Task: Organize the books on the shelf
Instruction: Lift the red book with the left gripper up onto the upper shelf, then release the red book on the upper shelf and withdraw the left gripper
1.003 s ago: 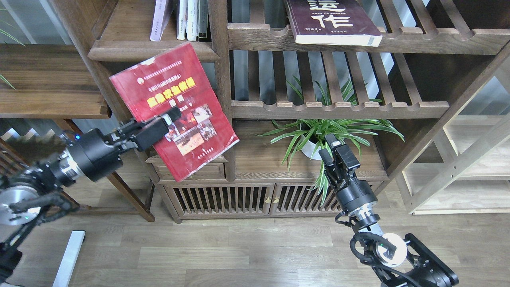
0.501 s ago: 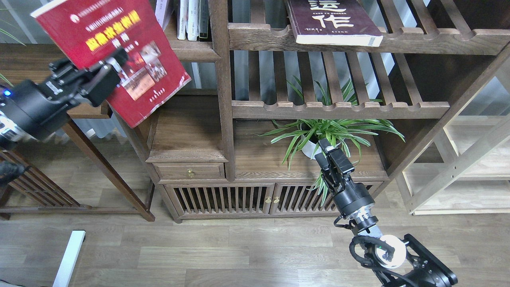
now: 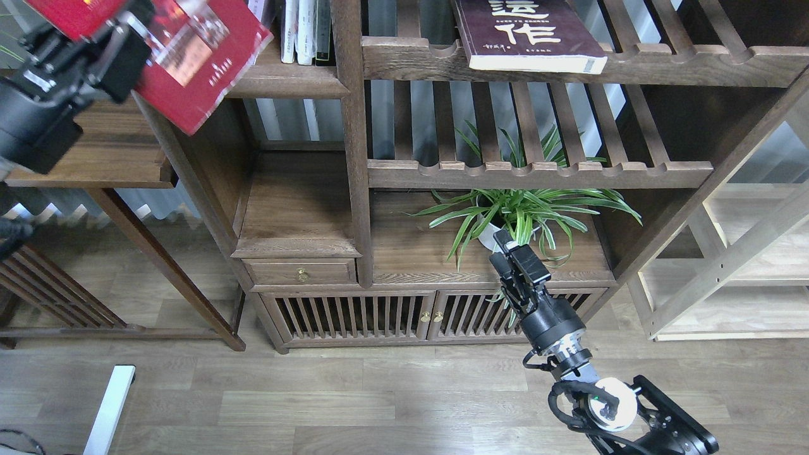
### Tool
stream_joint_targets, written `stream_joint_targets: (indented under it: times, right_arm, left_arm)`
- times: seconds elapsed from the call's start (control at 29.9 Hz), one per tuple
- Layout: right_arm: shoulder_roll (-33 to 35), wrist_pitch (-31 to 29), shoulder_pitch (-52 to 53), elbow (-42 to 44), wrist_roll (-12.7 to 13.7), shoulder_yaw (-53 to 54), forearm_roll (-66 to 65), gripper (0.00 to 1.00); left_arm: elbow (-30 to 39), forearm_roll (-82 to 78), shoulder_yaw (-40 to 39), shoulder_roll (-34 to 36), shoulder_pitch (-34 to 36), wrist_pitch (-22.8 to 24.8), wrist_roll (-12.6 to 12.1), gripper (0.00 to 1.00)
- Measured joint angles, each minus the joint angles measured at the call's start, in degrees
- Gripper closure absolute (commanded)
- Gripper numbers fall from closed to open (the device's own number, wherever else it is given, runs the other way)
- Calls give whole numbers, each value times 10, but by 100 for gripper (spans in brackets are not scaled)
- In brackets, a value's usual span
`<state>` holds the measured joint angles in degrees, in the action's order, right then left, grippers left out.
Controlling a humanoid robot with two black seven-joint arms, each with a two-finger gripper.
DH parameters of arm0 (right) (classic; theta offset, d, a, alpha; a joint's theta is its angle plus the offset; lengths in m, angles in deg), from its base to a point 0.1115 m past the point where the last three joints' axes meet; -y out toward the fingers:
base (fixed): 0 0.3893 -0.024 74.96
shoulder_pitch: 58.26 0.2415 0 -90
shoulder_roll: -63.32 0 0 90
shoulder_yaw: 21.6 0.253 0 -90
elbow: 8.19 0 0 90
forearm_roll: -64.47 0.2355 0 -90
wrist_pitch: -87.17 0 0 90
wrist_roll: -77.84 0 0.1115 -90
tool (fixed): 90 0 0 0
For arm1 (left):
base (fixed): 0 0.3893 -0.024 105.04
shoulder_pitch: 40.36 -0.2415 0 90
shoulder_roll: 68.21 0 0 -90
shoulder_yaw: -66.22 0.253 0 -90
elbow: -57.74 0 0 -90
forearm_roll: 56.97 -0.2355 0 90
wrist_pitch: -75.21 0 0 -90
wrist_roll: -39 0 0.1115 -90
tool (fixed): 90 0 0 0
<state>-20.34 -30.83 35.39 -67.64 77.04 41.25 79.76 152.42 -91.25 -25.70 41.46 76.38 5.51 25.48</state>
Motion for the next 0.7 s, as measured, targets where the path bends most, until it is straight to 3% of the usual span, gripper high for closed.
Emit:
stream_joint_targets:
  times: [0.23,0.43,0.7]
  right_arm:
    - [4,0,0,0,1,0,0,23]
    - [5,0,0,0,6,0,0,23]
    - [5,0,0,-2,9,-1,0,23]
  left_arm:
    - [-4,-20,1,1,52,-101,8,100]
    - [-6,-59,9,4,57,-133,7,100]
    - [-21,-120,76,-3,76,-224,7,100]
